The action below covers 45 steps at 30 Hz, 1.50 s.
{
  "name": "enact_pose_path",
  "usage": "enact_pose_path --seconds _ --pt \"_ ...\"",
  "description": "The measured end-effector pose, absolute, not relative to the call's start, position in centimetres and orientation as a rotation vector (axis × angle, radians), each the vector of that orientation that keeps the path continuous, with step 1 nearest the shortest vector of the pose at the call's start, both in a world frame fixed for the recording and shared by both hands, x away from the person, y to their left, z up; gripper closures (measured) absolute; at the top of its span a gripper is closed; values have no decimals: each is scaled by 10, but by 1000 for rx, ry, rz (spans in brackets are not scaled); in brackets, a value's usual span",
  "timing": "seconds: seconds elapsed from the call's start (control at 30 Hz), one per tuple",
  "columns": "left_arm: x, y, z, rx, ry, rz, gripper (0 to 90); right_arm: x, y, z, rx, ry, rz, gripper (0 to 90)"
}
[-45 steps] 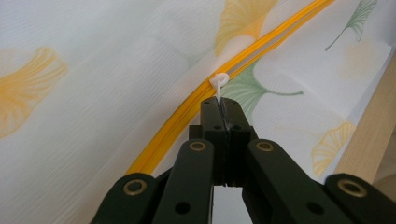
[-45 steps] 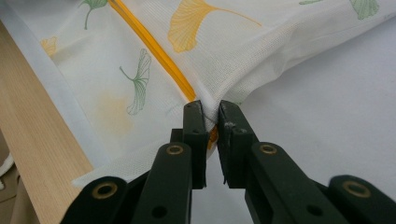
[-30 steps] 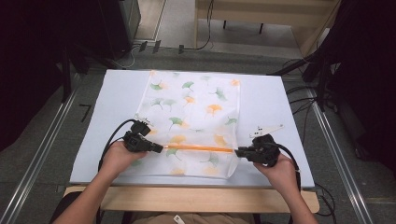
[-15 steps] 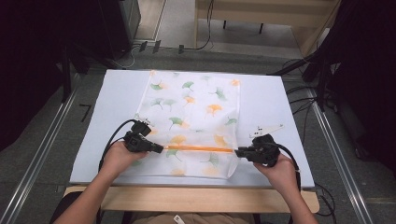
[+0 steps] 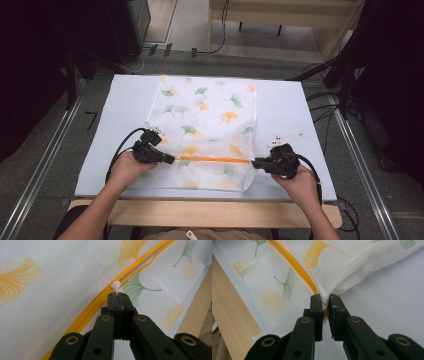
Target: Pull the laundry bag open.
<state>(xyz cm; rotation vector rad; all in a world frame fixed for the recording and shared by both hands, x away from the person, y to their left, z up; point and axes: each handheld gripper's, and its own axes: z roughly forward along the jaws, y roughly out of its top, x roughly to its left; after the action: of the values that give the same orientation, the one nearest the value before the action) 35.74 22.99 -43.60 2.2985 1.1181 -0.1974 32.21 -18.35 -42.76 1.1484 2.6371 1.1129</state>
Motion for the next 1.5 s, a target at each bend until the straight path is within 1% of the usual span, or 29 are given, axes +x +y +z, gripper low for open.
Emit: enact_pose_path --seconds 0.6,1.17,1.5 --pt "357 235 -435 2298 1128 -216 900 322 -184 -427 1149 2634 1124 844" --pt "353 273 -429 2248 1188 -183 900 323 -186 -427 1164 2631 1125 841" --pt "352 273 -429 2246 1182 -196 900 324 -186 -428 1159 2631 1112 842"
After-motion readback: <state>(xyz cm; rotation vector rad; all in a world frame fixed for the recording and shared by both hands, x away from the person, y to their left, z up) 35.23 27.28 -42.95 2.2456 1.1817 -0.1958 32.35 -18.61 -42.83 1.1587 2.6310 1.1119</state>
